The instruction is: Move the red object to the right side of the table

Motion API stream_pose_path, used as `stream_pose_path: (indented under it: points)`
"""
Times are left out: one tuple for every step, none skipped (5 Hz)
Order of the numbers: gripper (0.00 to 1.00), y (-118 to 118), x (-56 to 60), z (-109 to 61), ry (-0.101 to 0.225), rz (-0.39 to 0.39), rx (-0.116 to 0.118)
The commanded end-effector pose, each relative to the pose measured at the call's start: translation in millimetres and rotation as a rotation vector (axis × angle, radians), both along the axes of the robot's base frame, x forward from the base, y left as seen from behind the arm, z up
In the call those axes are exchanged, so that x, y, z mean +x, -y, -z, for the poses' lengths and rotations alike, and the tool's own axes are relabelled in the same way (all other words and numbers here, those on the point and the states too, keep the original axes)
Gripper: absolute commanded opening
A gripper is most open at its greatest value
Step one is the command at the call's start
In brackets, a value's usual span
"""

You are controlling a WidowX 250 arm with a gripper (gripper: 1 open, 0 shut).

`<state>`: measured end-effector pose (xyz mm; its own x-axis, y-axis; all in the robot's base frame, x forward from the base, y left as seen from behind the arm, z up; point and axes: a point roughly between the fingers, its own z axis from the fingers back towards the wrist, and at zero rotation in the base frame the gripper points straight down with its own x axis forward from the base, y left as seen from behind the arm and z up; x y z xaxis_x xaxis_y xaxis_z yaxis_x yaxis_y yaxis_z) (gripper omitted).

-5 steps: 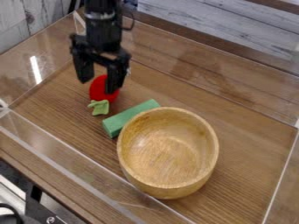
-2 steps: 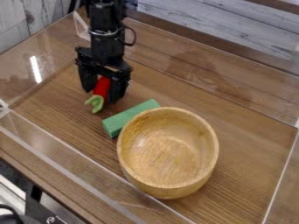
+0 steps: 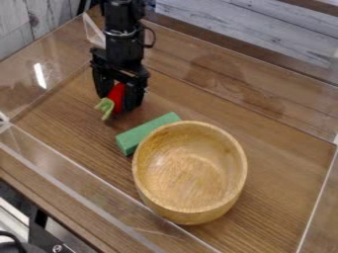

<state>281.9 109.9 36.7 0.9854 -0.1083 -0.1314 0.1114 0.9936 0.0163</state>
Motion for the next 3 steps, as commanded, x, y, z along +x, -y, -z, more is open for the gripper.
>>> stream_pose_path:
  points:
    - [1.0, -12.0, 4.5, -20.2, 0.037, 0.044, 0.001]
    - [0.0, -19.1, -0.4, -25.6, 0.026, 0.082, -0.015]
    - [1.0, -22.0, -3.9, -23.2, 0.009, 0.025, -0.038]
